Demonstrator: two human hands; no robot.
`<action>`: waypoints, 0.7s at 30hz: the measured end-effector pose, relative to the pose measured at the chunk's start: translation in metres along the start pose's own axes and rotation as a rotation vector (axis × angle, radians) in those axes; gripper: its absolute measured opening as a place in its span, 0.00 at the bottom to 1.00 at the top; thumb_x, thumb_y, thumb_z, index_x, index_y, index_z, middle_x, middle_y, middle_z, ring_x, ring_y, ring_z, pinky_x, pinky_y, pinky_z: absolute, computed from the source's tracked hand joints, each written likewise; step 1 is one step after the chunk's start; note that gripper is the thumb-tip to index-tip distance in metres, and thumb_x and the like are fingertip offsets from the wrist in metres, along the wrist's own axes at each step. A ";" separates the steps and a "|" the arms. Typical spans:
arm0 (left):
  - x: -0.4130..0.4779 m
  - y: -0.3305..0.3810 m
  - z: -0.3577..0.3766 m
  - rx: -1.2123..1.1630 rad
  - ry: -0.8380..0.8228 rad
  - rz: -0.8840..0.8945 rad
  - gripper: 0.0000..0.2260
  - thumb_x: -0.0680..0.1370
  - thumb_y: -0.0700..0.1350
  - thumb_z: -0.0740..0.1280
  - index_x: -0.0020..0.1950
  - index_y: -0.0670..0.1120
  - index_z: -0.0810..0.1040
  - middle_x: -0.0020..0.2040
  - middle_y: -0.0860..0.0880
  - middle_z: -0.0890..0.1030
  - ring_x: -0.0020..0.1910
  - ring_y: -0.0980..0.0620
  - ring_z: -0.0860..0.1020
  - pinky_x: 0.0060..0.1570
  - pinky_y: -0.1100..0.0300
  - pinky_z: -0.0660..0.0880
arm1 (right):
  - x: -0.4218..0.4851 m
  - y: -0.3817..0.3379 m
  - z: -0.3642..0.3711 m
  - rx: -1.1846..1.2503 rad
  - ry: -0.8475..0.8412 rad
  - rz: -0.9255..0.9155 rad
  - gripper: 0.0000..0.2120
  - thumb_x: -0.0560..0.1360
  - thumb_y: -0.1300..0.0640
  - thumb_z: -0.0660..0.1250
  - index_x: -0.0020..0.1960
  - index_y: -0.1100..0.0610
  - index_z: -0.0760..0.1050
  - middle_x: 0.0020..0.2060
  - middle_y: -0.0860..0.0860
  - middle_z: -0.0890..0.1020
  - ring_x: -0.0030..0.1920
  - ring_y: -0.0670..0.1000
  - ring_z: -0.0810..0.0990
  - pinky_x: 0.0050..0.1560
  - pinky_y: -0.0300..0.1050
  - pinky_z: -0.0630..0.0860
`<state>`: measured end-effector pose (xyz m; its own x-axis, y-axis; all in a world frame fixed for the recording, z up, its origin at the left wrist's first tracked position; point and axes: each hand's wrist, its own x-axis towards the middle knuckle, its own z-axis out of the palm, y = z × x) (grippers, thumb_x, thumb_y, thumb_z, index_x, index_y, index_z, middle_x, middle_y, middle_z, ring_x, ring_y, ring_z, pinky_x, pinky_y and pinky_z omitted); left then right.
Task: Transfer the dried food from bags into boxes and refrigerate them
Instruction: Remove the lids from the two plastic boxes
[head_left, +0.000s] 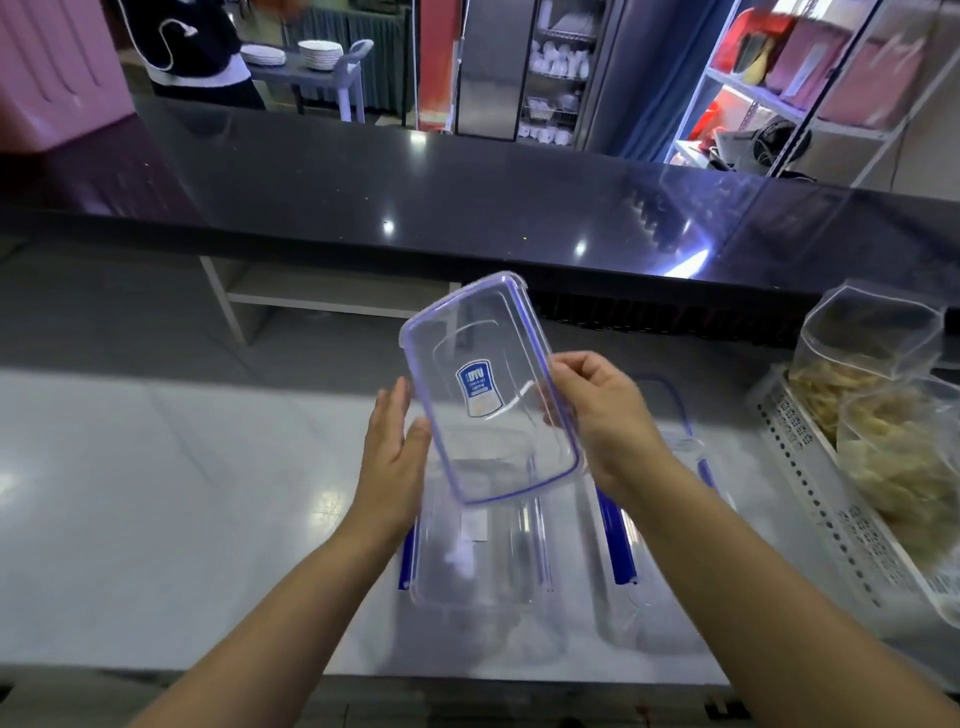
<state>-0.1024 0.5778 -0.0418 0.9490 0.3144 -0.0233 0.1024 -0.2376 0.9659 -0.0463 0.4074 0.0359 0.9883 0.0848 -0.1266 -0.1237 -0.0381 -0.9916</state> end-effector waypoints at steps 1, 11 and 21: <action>0.002 -0.005 -0.001 0.100 -0.001 -0.002 0.24 0.82 0.50 0.54 0.77 0.53 0.52 0.78 0.53 0.50 0.76 0.56 0.47 0.72 0.58 0.47 | 0.006 -0.007 -0.001 -0.026 -0.024 -0.062 0.06 0.78 0.62 0.64 0.43 0.55 0.77 0.34 0.48 0.81 0.34 0.45 0.77 0.36 0.37 0.76; -0.007 -0.033 0.004 0.565 -0.211 -0.051 0.25 0.82 0.46 0.52 0.77 0.45 0.48 0.78 0.48 0.49 0.77 0.51 0.44 0.74 0.55 0.43 | 0.065 0.029 0.017 -0.910 -0.191 -0.264 0.04 0.75 0.60 0.67 0.42 0.53 0.78 0.43 0.49 0.79 0.45 0.52 0.78 0.50 0.52 0.79; -0.007 -0.038 0.002 0.537 -0.196 -0.056 0.24 0.82 0.46 0.51 0.77 0.47 0.48 0.78 0.50 0.49 0.77 0.53 0.43 0.73 0.58 0.40 | 0.094 0.077 0.039 -1.001 -0.256 -0.167 0.03 0.73 0.59 0.70 0.43 0.55 0.83 0.43 0.47 0.77 0.47 0.52 0.79 0.50 0.48 0.77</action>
<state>-0.1126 0.5826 -0.0794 0.9700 0.1757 -0.1679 0.2428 -0.6754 0.6964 0.0338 0.4513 -0.0538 0.9232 0.3688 -0.1081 0.2583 -0.8036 -0.5361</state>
